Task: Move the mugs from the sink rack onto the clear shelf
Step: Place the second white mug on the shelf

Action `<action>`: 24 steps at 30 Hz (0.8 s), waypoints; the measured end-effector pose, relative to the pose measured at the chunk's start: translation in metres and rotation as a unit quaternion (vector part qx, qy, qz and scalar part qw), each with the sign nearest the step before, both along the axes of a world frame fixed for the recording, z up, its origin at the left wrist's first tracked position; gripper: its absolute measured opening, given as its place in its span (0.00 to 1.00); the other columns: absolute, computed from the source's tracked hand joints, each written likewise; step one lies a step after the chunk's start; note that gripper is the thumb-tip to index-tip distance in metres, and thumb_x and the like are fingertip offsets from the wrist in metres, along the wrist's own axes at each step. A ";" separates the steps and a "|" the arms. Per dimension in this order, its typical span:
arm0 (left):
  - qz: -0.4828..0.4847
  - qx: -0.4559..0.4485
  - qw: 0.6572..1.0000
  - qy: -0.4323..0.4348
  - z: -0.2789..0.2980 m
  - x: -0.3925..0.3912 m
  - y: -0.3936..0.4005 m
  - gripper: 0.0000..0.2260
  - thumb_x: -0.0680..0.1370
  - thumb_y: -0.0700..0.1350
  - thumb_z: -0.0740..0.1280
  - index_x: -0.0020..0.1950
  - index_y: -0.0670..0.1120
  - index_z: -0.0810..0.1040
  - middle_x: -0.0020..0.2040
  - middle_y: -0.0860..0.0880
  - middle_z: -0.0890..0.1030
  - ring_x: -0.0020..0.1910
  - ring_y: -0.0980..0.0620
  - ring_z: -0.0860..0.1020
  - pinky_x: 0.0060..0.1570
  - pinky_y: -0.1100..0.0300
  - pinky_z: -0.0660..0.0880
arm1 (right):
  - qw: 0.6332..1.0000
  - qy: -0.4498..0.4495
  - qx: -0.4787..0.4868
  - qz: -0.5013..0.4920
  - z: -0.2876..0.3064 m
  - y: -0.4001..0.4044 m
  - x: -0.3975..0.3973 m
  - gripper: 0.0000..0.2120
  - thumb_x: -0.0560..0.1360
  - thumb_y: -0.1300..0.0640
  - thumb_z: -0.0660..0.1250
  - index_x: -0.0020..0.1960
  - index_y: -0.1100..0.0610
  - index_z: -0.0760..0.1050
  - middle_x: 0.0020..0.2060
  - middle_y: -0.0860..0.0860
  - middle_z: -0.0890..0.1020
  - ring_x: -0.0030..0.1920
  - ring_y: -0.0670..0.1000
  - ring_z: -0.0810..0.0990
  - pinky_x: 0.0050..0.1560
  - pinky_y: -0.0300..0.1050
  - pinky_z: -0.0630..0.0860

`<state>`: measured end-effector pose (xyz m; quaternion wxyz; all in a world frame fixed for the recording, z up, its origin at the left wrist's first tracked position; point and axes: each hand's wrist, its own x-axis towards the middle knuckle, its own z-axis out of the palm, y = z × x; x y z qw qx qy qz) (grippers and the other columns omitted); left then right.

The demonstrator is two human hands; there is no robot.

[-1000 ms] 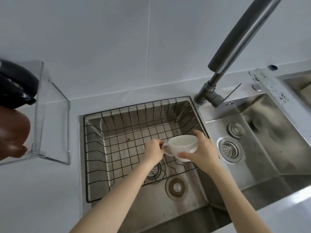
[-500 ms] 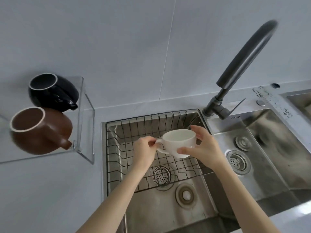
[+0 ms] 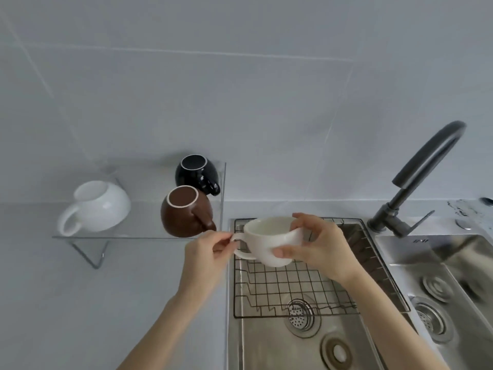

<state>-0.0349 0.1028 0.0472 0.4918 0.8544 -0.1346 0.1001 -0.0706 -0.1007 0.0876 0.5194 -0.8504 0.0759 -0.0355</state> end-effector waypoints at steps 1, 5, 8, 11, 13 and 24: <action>-0.005 0.001 1.000 -0.014 0.005 -0.003 0.009 0.07 0.69 0.37 0.72 0.46 0.40 0.82 0.36 0.53 0.79 0.38 0.68 0.78 0.37 0.79 0.71 | 1.000 0.001 0.016 0.006 0.005 0.006 -0.001 0.18 0.54 0.57 0.81 0.39 0.57 0.77 0.48 0.42 0.78 0.50 0.49 0.78 0.44 0.36 0.76; -0.029 0.003 0.999 -0.045 0.024 -0.009 0.044 0.08 0.69 0.38 0.71 0.47 0.41 0.82 0.39 0.50 0.81 0.42 0.62 0.79 0.39 0.77 0.73 | 0.997 0.007 0.066 0.038 0.025 0.031 -0.005 0.18 0.54 0.61 0.81 0.39 0.62 0.76 0.45 0.46 0.79 0.49 0.52 0.78 0.46 0.61 0.80; -0.029 -0.003 0.998 -0.050 0.034 -0.010 0.067 0.08 0.70 0.38 0.71 0.48 0.43 0.81 0.39 0.54 0.81 0.42 0.64 0.80 0.40 0.77 0.73 | 0.995 -0.003 0.092 0.046 0.033 0.053 -0.006 0.18 0.54 0.64 0.80 0.39 0.63 0.76 0.51 0.47 0.78 0.50 0.51 0.79 0.41 0.61 0.82; -0.003 -0.012 0.999 -0.038 0.037 -0.012 0.085 0.09 0.70 0.38 0.70 0.50 0.43 0.81 0.40 0.53 0.83 0.40 0.69 0.79 0.40 0.78 0.72 | 0.994 -0.031 0.093 0.048 0.037 0.076 -0.004 0.20 0.54 0.64 0.81 0.41 0.59 0.77 0.53 0.46 0.78 0.50 0.44 0.79 0.40 0.47 0.83; 0.018 -0.023 0.999 -0.035 0.038 -0.012 0.100 0.10 0.71 0.38 0.70 0.51 0.41 0.81 0.40 0.51 0.84 0.41 0.65 0.80 0.40 0.78 0.71 | 0.994 -0.056 0.077 0.058 0.039 0.093 0.000 0.23 0.53 0.62 0.81 0.45 0.54 0.76 0.49 0.45 0.80 0.51 0.43 0.78 0.40 0.38 0.81; 0.047 -0.067 0.997 -0.009 0.055 0.004 0.191 0.08 0.72 0.37 0.68 0.51 0.42 0.81 0.36 0.61 0.81 0.36 0.68 0.79 0.40 0.77 0.72 | 0.984 -0.054 0.155 0.070 0.045 0.183 0.041 0.31 0.56 0.64 0.80 0.56 0.51 0.74 0.45 0.44 0.84 0.44 0.40 0.82 0.33 0.31 0.77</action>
